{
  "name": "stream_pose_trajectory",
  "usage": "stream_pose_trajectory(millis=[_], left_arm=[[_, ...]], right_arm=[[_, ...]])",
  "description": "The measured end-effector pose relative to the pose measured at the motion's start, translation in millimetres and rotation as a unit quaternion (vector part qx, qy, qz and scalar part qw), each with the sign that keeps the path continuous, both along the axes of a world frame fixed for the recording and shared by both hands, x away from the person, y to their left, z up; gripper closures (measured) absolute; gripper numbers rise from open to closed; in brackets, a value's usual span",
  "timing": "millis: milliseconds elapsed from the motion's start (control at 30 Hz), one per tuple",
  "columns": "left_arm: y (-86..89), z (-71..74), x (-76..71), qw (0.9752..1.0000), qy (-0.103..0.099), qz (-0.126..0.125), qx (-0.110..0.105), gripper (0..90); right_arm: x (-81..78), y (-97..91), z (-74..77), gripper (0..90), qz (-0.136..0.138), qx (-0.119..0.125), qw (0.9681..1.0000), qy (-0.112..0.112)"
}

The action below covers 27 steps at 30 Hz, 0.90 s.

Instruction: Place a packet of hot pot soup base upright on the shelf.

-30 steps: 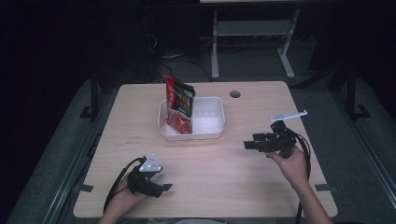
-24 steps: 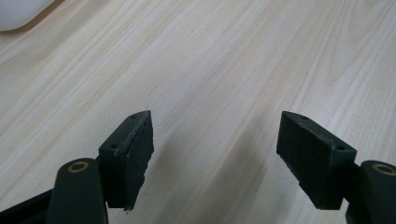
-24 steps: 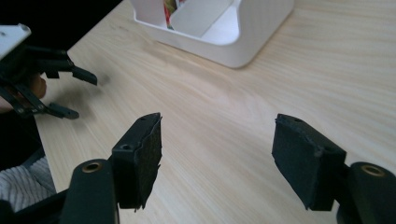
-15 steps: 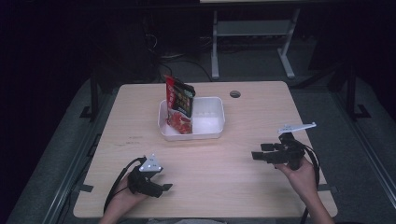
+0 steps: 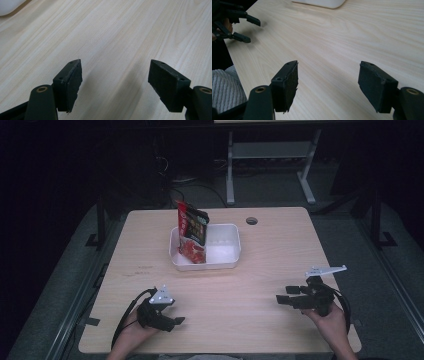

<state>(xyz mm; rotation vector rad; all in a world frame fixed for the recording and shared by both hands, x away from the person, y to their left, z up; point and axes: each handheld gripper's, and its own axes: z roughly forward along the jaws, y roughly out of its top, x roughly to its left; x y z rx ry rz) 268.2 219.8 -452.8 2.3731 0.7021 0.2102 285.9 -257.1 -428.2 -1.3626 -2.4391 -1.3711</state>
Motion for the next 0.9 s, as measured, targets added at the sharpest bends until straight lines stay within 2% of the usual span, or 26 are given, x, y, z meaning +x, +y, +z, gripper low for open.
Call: stream_pose_trajectory(millis=[233,400,500,533,567,667,767,800,900], left_arm=[[-0.7,0.0,-0.5,1.0,-0.001,0.0,-0.003,27.1],[-2.5,-0.5,-1.0,1.0,0.0,-0.003,-0.001,27.1],[-3.3,-0.3,-1.1,1.0,-0.001,-0.006,0.001,27.1],[-3.5,0.3,-1.3,1.0,-0.001,-0.006,0.001,27.1],[-3.6,0.6,-1.4,1.0,-0.002,-0.006,0.0,27.1],[-3.8,1.2,-2.0,1.0,-0.002,-0.006,-0.004,27.1],[-3.5,1.3,-2.1,1.0,-0.002,-0.007,-0.004,27.1],[-3.0,1.5,-2.3,1.0,-0.003,-0.006,-0.007,27.1],[-2.3,2.0,-2.2,0.9999,-0.004,-0.008,-0.006,27.1]], right_arm=[[-12.6,-5.5,-4.0,31.1,0.001,-0.002,1.0,0.002],[-24.5,-9.0,-14.0,30.9,-0.003,-0.001,1.0,0.005],[-33.7,-8.4,-20.5,31.0,-0.007,-0.007,0.9999,-0.003],[-41.0,-7.4,-23.7,31.0,-0.01,-0.01,0.9998,-0.014],[-43.1,-6.8,-24.6,31.0,-0.008,-0.009,0.9998,-0.013],[-50.3,-2.5,-25.8,31.0,0.001,-0.02,0.9997,-0.013],[-52.8,-0.4,-24.7,30.9,0.003,-0.014,0.9998,-0.015],[-54.3,1.3,-21.0,30.4,-0.001,-0.014,0.9996,-0.024],[-55.3,1.4,-18.7,30.2,-0.005,-0.011,0.9995,-0.029]])
